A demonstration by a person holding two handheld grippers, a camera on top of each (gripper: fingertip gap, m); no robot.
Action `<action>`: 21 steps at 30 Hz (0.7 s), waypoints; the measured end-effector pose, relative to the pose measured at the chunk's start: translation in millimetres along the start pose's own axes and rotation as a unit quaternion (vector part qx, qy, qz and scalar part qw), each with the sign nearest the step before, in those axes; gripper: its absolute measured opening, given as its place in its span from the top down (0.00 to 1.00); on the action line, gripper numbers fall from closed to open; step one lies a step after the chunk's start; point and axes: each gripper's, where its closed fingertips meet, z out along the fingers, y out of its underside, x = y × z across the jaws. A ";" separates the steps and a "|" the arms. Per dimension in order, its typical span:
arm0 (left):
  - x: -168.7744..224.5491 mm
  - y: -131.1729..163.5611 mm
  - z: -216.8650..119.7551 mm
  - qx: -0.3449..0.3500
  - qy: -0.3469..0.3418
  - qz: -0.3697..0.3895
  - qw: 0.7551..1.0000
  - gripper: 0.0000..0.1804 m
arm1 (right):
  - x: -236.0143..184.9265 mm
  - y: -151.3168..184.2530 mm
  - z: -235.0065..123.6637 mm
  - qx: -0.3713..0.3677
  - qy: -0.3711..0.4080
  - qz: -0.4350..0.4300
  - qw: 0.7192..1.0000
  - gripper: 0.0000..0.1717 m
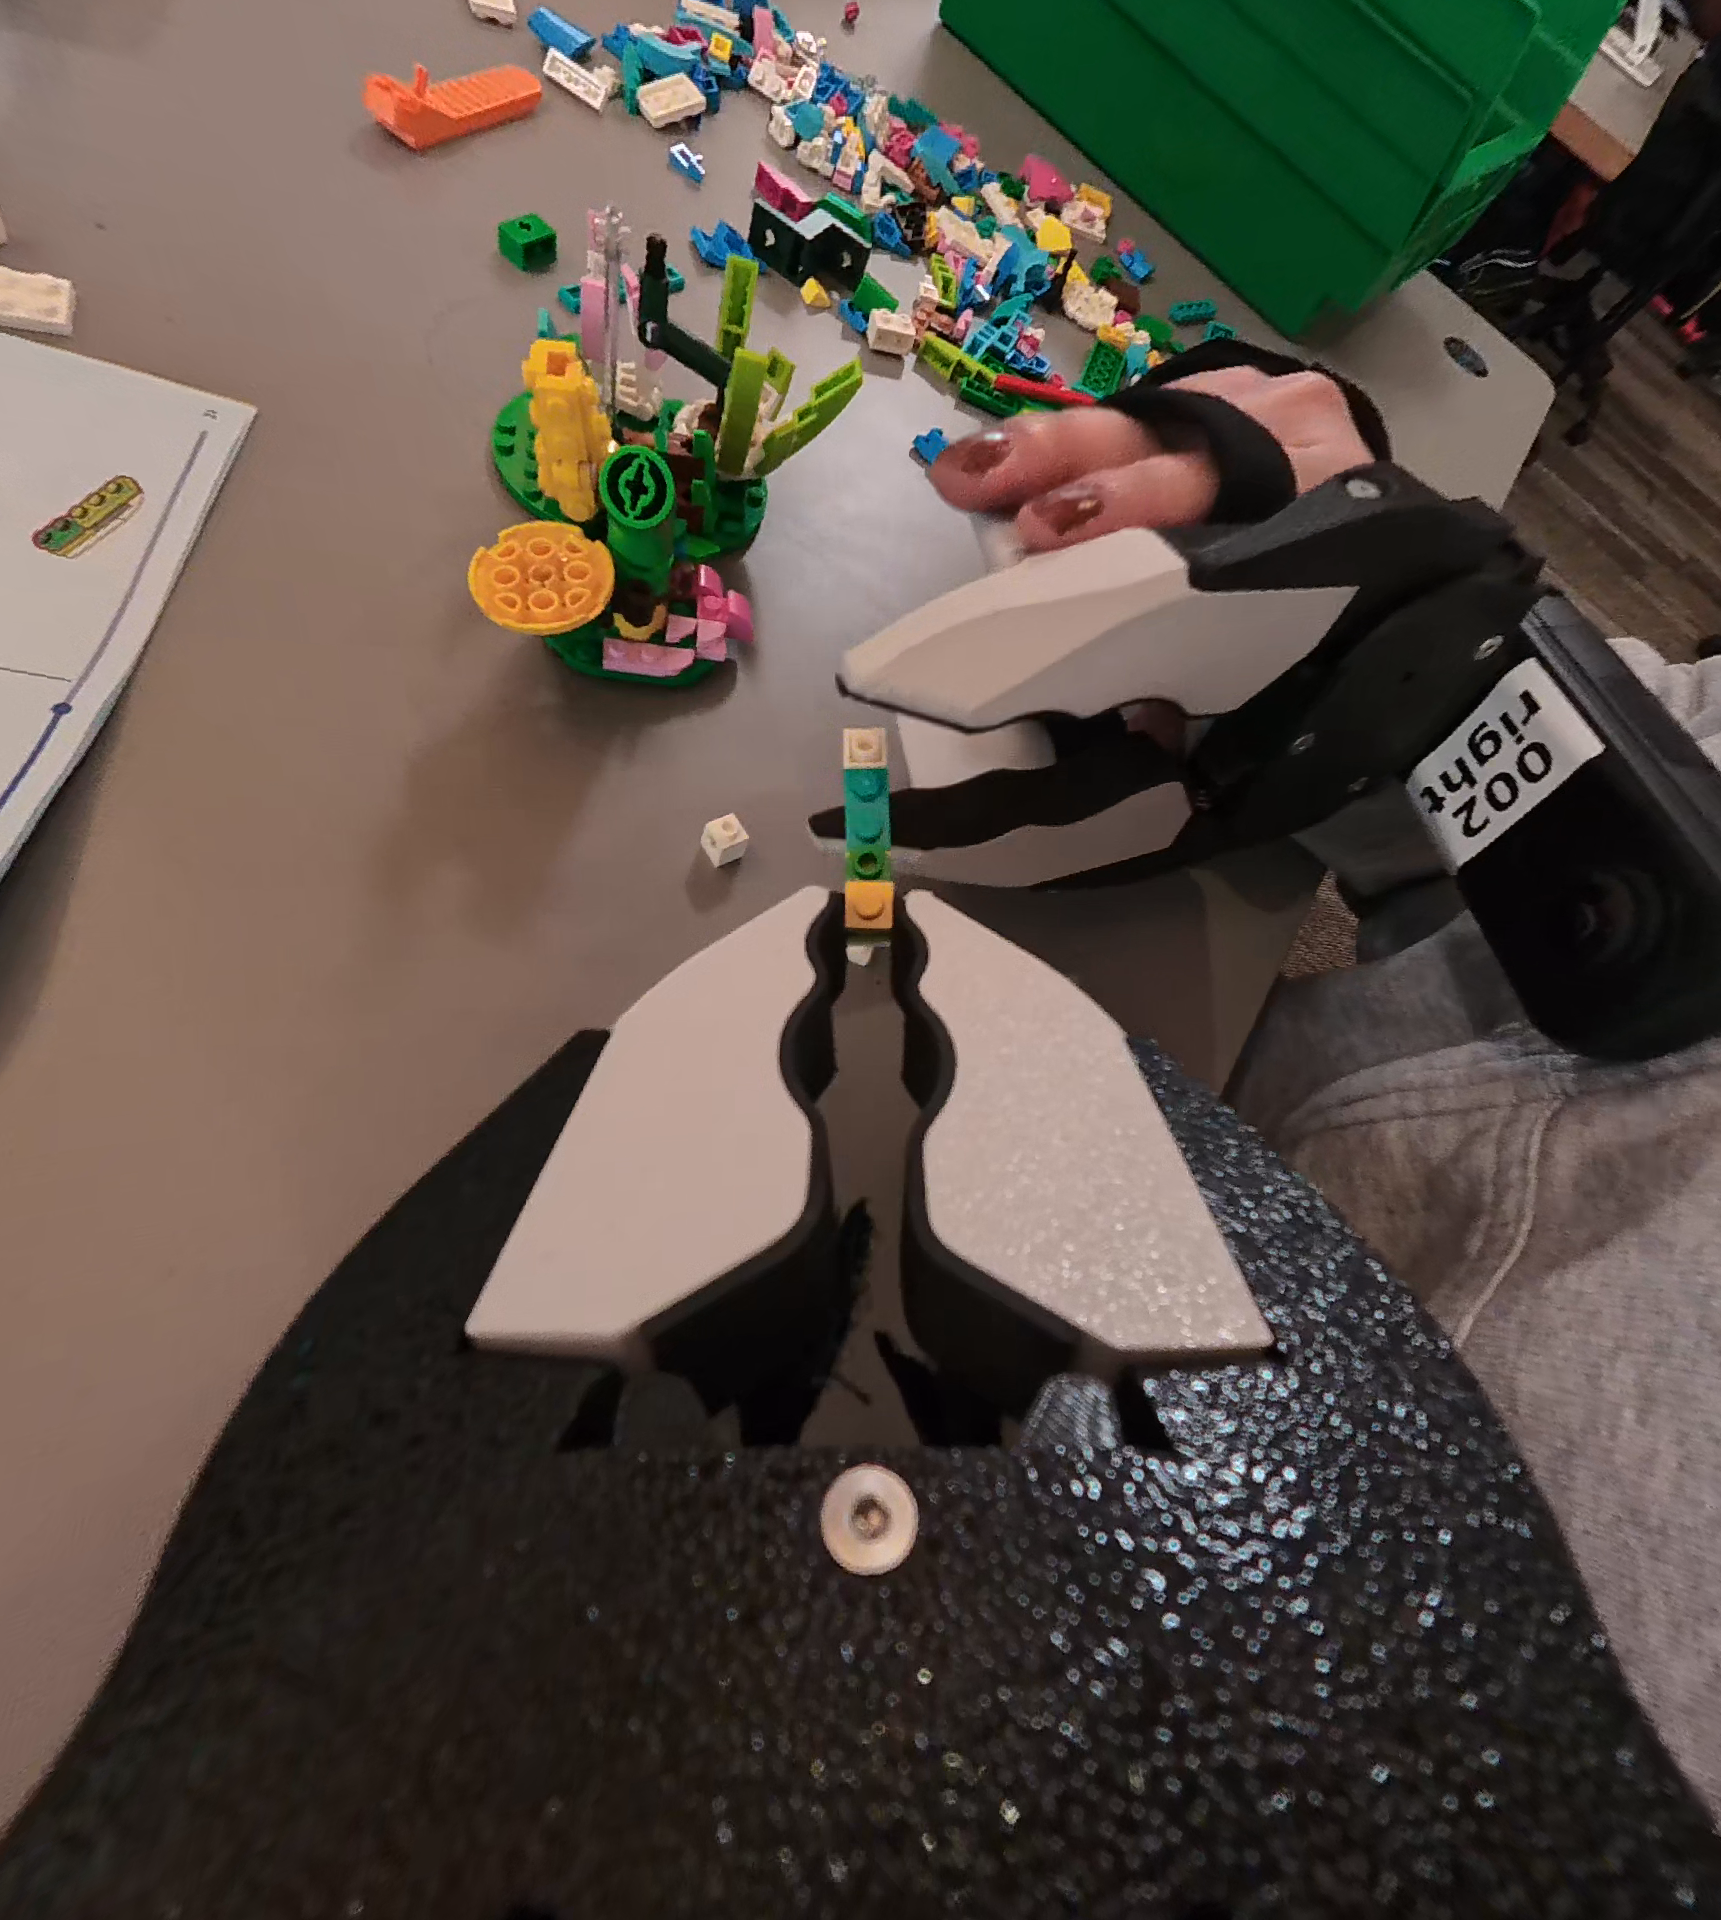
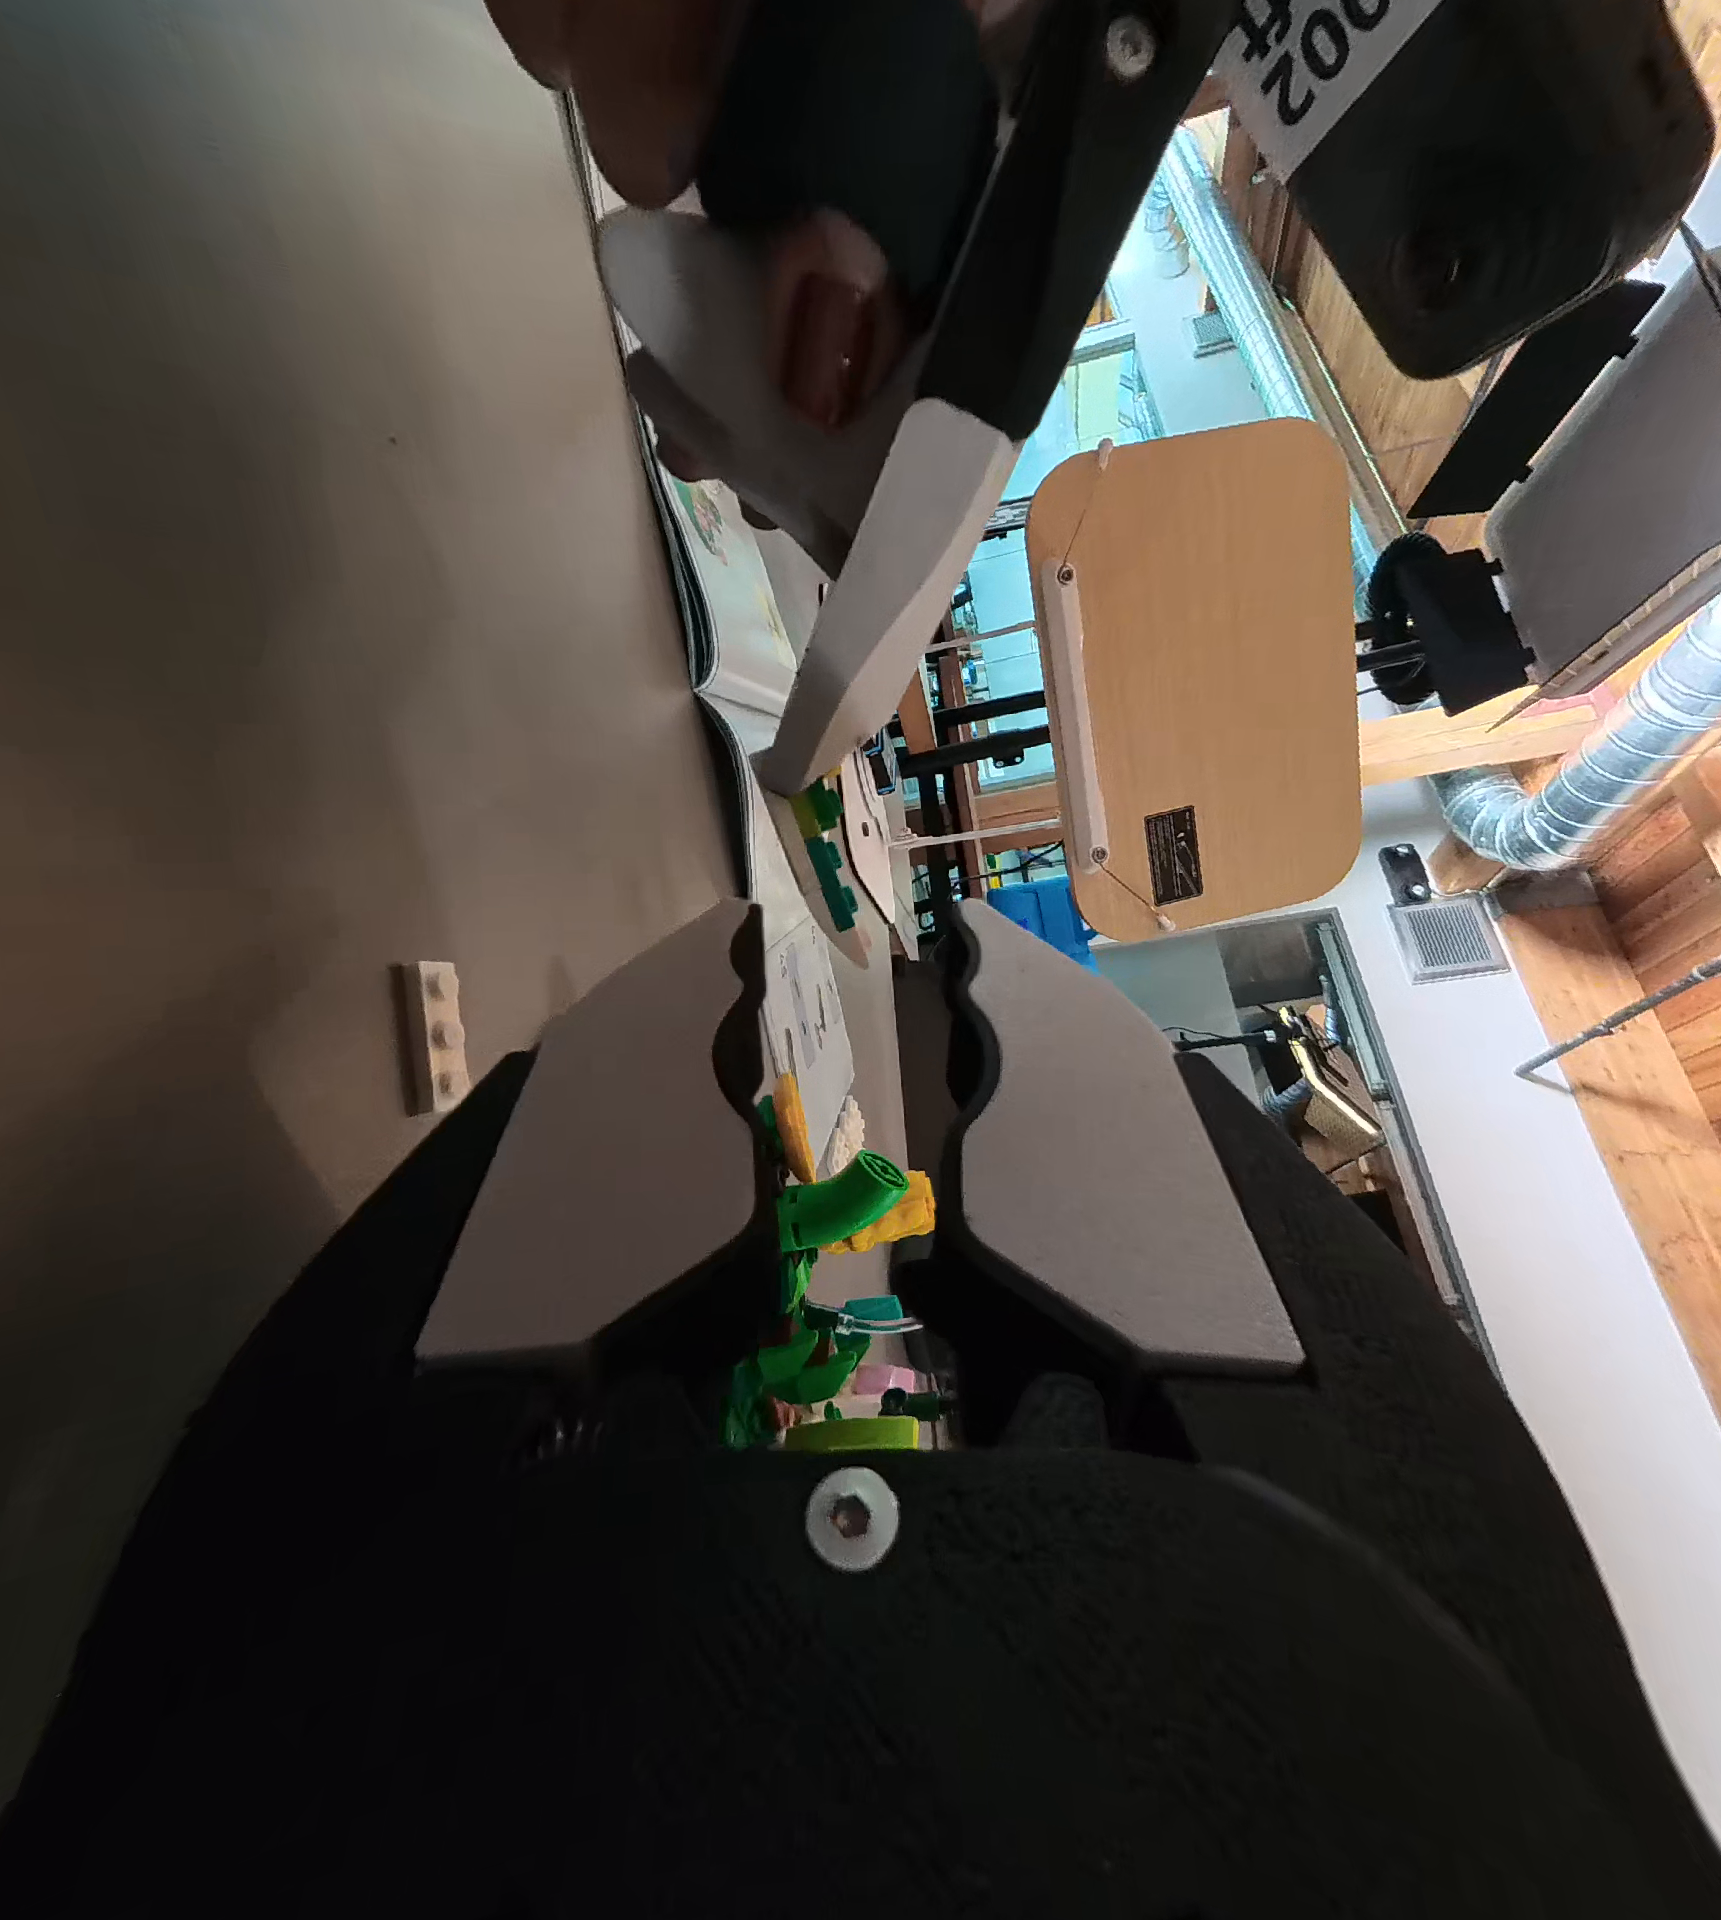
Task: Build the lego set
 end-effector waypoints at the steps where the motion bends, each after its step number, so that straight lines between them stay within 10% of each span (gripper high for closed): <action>1: 1.0 -0.4 0.2 0.002 0.004 -0.002 1.000 0.96 | -0.5 0.4 0.1 -0.001 -0.001 -0.003 1.000 0.84; 9: -0.8 -2.2 -5.3 0.015 0.001 0.012 1.000 0.77 | -4.4 3.3 0.4 -0.013 -0.020 0.033 0.999 0.96; 21: 4.9 -10.9 -4.0 0.064 0.027 0.022 0.997 0.86 | -1.1 11.9 1.2 -0.029 -0.011 0.066 0.997 0.97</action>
